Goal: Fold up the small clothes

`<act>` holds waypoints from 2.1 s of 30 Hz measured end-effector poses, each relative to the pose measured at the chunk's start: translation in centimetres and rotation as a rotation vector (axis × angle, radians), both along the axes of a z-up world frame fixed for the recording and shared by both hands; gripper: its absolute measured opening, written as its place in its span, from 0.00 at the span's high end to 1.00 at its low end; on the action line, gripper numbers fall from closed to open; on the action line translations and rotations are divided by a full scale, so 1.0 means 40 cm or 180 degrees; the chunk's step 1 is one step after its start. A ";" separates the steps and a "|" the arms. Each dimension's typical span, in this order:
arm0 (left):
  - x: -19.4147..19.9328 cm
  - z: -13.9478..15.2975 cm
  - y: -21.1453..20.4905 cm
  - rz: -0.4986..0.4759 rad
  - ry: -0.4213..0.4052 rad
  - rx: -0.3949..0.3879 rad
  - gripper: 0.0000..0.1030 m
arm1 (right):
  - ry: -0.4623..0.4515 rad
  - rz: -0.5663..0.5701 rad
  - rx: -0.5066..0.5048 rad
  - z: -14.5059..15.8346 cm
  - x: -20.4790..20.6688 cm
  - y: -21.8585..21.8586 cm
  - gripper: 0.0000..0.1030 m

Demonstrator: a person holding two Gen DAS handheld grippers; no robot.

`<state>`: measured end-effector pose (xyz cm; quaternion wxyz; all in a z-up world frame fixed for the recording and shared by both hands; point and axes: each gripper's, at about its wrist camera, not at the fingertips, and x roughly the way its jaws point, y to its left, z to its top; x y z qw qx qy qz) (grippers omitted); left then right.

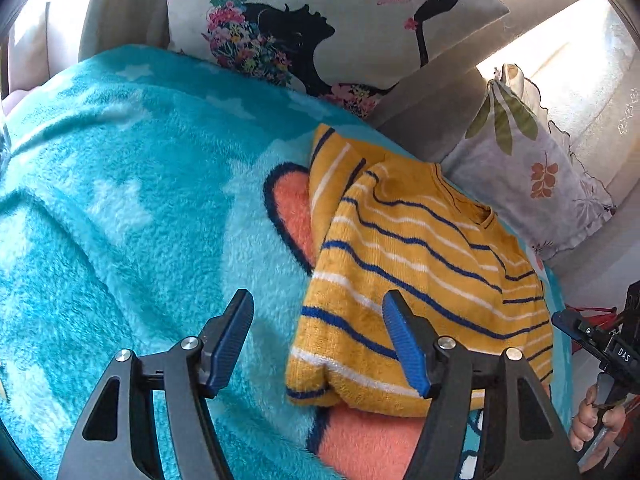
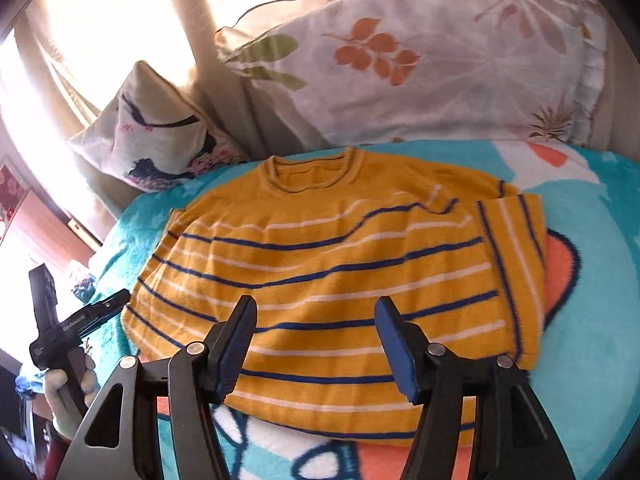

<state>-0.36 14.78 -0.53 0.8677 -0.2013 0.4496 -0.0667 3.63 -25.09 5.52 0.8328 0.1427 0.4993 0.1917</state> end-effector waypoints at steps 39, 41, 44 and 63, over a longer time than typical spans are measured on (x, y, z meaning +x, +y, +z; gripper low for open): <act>-0.104 -0.007 0.012 -0.0208 -0.0242 -0.0944 0.73 | 0.0208 0.1332 -0.1163 -0.067 0.195 0.755 0.89; -0.136 0.032 0.026 -0.0194 -0.0334 -0.1062 0.60 | 0.0117 0.1189 -0.0885 -0.023 0.202 0.680 0.89; -0.179 0.099 0.029 -0.0144 -0.0486 -0.1043 0.55 | 0.0060 0.0905 -0.0601 0.022 0.220 0.532 0.90; -0.116 0.086 -0.356 -0.0851 -0.0037 -0.0553 0.50 | 0.0342 -0.0823 0.0237 -0.119 0.088 -0.400 0.90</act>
